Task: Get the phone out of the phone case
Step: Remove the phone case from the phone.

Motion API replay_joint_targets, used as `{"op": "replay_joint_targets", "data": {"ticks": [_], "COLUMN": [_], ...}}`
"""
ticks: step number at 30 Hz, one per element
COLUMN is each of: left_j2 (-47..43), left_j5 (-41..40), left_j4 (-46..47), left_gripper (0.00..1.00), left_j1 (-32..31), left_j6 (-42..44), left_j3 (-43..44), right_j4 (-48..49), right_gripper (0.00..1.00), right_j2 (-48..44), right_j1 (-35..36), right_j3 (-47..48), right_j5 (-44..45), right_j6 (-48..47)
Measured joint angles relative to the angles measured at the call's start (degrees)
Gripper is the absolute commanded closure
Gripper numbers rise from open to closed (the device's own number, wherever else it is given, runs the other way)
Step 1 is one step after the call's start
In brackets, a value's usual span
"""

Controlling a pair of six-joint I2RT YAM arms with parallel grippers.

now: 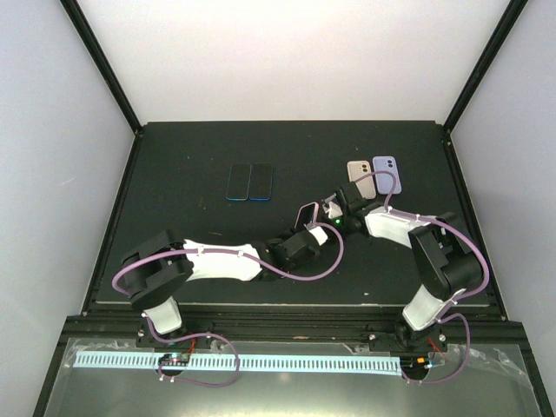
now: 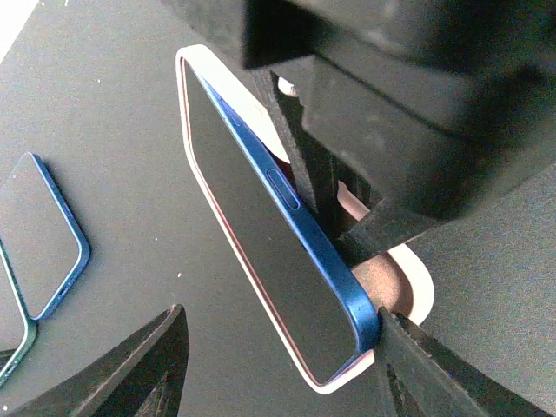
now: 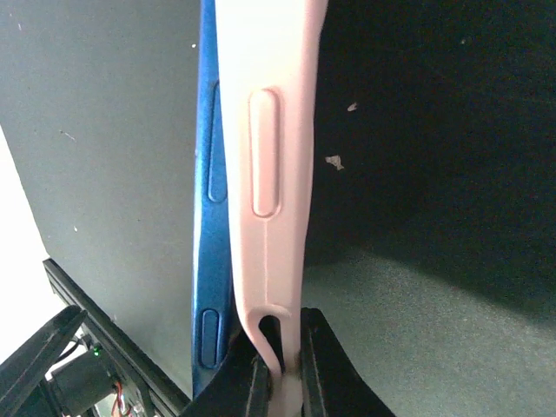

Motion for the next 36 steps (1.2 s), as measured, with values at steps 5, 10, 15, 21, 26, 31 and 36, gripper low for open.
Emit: {"op": "replay_joint_targets", "data": {"ticks": [5,10,15,21,26,31,36], "left_j2": [0.7,3.3,3.3,0.0,-4.0,-8.1,-12.9], "left_j5": [-2.1,-5.2,-7.2,-8.6,-8.7,-8.6,-8.0], "left_j4": [0.3,1.7,3.9,6.8,7.6,7.7,7.1], "left_gripper": [0.49,0.66,0.87,0.98,0.98,0.99,0.98], "left_j1": [-0.2,-0.9,-1.4,-1.5,-1.5,-1.5,-1.5], "left_j6": [0.8,2.0,3.0,2.8,1.9,-0.9,-4.5], "left_j3": [0.3,1.5,1.3,-1.6,-4.0,-5.3,-6.5], "right_j4": [1.0,2.4,4.0,5.4,5.7,4.9,3.5], "right_gripper": [0.99,0.99,0.99,0.99,0.99,0.99,0.99], "right_j2": [0.0,-0.3,-2.1,-3.2,-4.8,-8.2,-11.6], "right_j1": [0.0,-0.2,-0.3,-0.4,0.3,1.0,2.0], "right_j3": [-0.4,-0.9,-1.4,-1.3,-1.3,-1.1,-0.5], "right_j5": [-0.7,-0.8,-0.8,-2.6,-3.3,-2.2,-0.8], "right_j6": [0.2,0.5,1.1,1.7,1.6,-0.4,-3.5]}}
